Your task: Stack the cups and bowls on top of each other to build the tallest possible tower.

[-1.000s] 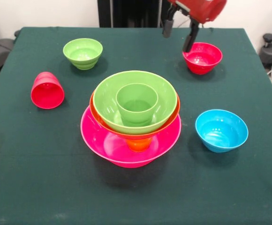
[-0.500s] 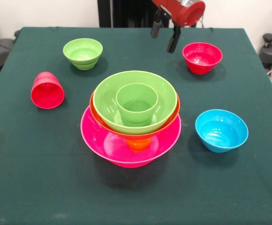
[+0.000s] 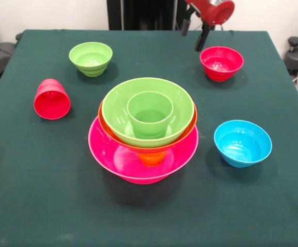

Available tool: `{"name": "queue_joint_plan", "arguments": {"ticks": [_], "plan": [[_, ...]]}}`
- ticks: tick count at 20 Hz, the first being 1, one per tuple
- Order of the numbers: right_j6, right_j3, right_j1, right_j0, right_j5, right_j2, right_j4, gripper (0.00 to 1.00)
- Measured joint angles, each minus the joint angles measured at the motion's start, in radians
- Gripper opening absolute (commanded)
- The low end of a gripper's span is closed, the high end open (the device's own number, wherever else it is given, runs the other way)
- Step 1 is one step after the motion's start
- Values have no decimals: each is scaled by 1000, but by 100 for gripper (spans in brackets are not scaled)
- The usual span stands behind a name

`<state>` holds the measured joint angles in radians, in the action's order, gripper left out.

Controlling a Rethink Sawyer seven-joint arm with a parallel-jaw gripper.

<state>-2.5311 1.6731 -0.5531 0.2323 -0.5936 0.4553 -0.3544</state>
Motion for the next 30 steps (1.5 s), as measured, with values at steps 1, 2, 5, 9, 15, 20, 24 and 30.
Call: {"name": "queue_joint_plan", "arguments": {"ticks": [1, 2, 5, 9, 15, 20, 24, 30], "plan": [[-10, 17, -2, 7, 6, 1, -5, 100], [-15, 28, -4, 11, 10, 2, -8, 100], [-44, 95, -17, 26, 38, 9, -23, 100], [-62, 145, -25, 29, 61, 20, -36, 100], [-90, 219, -22, 28, 121, 32, -71, 100], [-113, 263, -13, 28, 172, 32, -113, 100], [-134, 276, -1, 38, 193, 32, -149, 100], [-176, 276, 33, 65, 213, 32, -209, 100]]}}
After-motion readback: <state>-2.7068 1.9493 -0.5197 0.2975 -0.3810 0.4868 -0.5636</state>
